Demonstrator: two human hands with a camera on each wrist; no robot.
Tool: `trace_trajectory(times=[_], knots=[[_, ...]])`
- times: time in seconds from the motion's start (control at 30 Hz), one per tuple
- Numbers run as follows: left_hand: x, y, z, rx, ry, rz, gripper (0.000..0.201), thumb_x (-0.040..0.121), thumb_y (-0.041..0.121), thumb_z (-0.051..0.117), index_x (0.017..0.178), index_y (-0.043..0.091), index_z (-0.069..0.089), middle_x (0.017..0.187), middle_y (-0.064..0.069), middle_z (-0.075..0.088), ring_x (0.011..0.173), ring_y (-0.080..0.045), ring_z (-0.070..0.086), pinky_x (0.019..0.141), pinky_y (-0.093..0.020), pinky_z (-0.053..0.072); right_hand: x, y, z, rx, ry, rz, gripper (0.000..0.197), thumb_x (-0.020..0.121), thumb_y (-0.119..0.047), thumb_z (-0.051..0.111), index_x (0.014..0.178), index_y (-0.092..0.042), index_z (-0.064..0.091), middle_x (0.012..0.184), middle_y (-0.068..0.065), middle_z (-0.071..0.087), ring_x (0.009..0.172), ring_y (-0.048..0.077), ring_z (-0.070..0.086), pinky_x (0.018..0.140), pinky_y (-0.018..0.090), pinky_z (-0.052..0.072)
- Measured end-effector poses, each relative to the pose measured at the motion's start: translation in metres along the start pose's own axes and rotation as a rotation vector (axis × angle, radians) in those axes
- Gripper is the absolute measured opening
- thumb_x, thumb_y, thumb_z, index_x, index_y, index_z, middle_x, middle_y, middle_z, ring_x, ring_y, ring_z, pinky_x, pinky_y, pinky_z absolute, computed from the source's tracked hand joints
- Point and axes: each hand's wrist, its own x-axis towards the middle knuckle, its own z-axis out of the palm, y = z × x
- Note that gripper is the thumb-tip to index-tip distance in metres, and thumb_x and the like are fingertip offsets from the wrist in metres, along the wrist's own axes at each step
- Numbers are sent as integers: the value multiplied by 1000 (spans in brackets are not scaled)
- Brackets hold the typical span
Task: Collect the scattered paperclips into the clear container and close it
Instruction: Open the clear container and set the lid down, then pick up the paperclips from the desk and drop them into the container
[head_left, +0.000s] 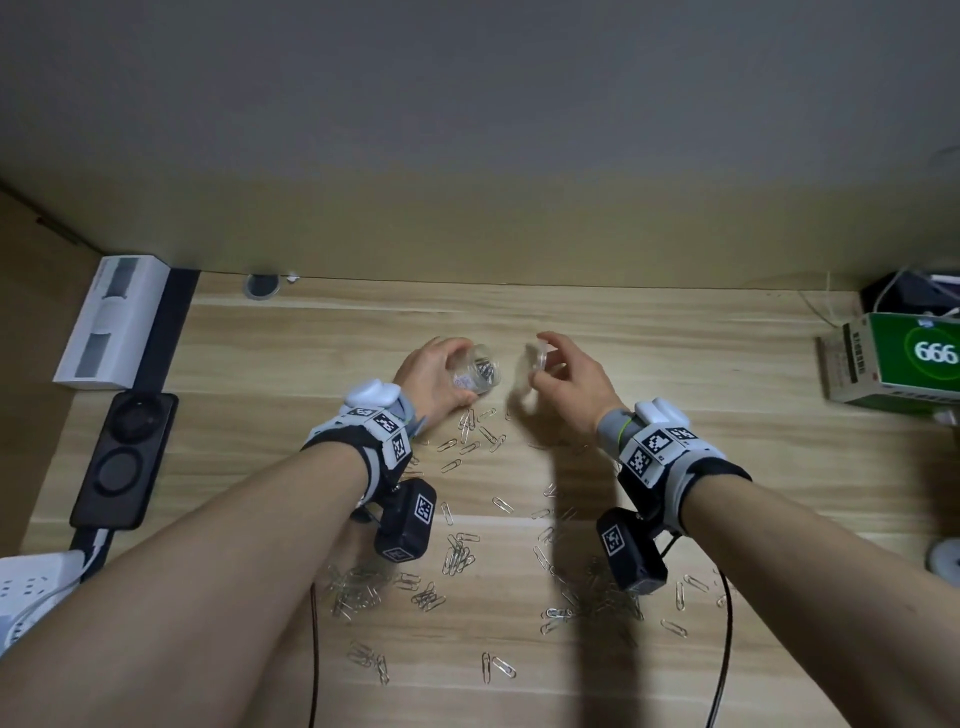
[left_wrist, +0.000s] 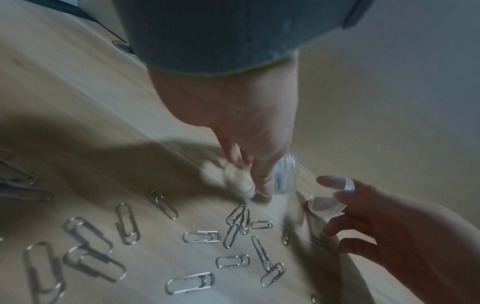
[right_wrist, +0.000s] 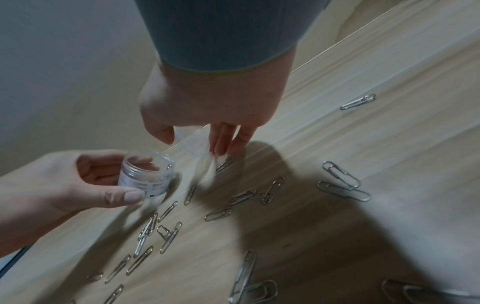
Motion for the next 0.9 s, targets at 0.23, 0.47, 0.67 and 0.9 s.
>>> trace_trajectory(times=[0.23, 0.47, 0.67, 0.9], knots=[[2, 1, 6, 264, 117, 4, 70, 68, 34, 80, 129, 13, 53, 126, -8, 50, 114, -29, 46, 97, -39, 41, 17, -1, 4, 191, 192, 175, 30, 88, -25, 64, 118, -20, 66, 114, 3, 71, 109, 25, 65, 101, 40, 50], [-13, -2, 2, 227, 93, -74, 87, 68, 33, 80, 141, 14, 37, 137, -8, 44, 123, -29, 43, 102, -38, 39, 5, 7, -19, -162, 356, 126, 49, 87, -19, 66, 133, -11, 55, 136, 11, 50, 129, 28, 42, 112, 36, 34], [-63, -31, -6, 357, 170, -105, 71, 77, 41, 71, 137, 16, 43, 136, -7, 47, 121, -28, 44, 99, -40, 42, -36, 36, -45, -428, 437, 296, 51, 80, -39, 68, 126, -19, 57, 133, 15, 47, 123, 36, 40, 99, 43, 39], [-115, -55, 6, 495, 160, -267, 80, 86, 67, 43, 150, 27, 16, 162, -3, -3, 148, -25, 1, 112, -57, 15, -69, 36, -11, -295, 249, 158, 48, 79, -33, 73, 123, -18, 61, 132, 9, 41, 124, 30, 38, 107, 38, 36]])
